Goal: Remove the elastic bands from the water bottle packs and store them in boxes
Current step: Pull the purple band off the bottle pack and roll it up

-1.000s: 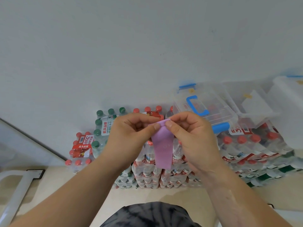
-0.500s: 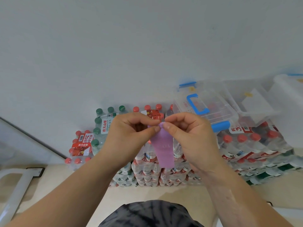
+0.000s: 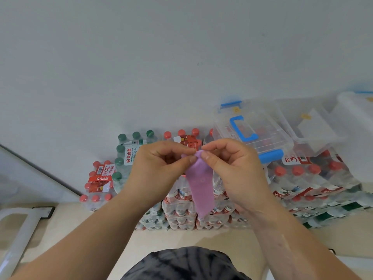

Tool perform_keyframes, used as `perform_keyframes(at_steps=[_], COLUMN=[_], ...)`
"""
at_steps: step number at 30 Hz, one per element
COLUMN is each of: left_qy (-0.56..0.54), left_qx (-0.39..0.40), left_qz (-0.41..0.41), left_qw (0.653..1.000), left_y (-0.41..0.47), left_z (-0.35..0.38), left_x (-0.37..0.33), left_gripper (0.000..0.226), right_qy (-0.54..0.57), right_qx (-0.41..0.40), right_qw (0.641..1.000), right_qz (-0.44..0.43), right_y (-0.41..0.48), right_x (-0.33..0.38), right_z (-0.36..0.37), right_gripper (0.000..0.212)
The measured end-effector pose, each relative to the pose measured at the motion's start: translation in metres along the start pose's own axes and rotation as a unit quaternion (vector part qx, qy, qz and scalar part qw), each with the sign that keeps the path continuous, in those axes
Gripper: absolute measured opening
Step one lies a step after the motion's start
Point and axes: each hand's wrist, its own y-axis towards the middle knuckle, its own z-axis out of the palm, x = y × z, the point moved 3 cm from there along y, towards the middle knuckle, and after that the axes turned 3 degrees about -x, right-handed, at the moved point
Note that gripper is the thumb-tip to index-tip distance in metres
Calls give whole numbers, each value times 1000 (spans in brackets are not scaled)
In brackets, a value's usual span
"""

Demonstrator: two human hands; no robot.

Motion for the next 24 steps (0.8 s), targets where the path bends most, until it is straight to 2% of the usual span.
perform_keyframes(at_steps=[11, 15, 18, 22, 24], left_qy=[-27, -28, -37, -55, -50], left_qx=[-6, 0, 13, 13, 26], left_qz=[-16, -20, -12, -26, -27], left_qw=[999, 999, 999, 998, 998], left_y=[1, -2, -3, -3, -3], left_z=[1, 0, 0, 2, 3], left_x=[3, 4, 0, -2, -2], left_gripper=[17, 18, 7, 22, 19], right_qy=[-28, -4, 9, 12, 17], right_qx=[8, 16, 7, 3, 6], right_qw=[1000, 1000, 1000, 1000, 1000], right_qz=[-4, 6, 12, 14, 16], right_y=[-3, -5, -6, -7, -6], right_x=[-4, -4, -4, -2, -2], right_z=[1, 1, 0, 0, 0], right_gripper=[17, 18, 22, 18, 19])
